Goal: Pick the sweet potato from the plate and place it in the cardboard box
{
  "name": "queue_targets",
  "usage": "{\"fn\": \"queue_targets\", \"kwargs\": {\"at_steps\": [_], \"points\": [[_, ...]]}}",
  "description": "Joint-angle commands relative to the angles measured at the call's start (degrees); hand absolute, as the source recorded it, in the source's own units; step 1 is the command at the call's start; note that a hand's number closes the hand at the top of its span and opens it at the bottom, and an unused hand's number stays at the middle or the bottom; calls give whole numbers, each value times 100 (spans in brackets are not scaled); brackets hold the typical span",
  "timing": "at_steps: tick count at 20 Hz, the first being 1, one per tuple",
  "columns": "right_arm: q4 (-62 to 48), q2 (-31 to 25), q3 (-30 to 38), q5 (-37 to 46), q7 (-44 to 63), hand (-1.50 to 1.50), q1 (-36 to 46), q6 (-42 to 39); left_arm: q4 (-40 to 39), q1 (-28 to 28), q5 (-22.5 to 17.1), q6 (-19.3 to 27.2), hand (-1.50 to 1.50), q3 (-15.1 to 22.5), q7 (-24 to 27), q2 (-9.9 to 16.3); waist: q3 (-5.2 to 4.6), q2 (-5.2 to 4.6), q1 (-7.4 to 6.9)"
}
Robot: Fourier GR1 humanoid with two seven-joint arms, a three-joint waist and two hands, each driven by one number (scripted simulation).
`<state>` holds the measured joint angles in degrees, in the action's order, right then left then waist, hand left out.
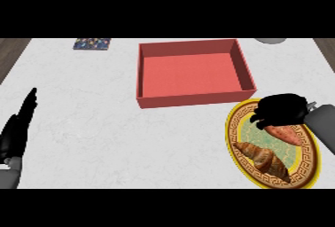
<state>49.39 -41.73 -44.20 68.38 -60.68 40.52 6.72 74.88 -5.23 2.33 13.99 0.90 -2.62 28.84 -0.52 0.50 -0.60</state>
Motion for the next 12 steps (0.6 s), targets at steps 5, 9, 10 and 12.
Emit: {"fn": "queue_targets", "kwargs": {"at_steps": [5, 9, 10, 12], "points": [[-99, 596, 849, -587, 843, 150, -126, 71, -21, 4, 16, -110, 0, -121, -30, 36, 53, -29, 74], [-1005, 387, 2338, -1725, 2875, 150, -665, -311, -174, 289, -10, 115, 0, -301, -132, 50, 87, 176, 922], [-1155, 365, 2633, -1952, 3208, 150, -738, -324, -179, 295, -27, 130, 0, -340, -153, 67, 99, 238, 1136], [-1313, 406, 3115, -2212, 4087, 150, -849, -128, -231, 411, -25, 203, 0, -449, -168, 129, 64, 285, 1193]]}}
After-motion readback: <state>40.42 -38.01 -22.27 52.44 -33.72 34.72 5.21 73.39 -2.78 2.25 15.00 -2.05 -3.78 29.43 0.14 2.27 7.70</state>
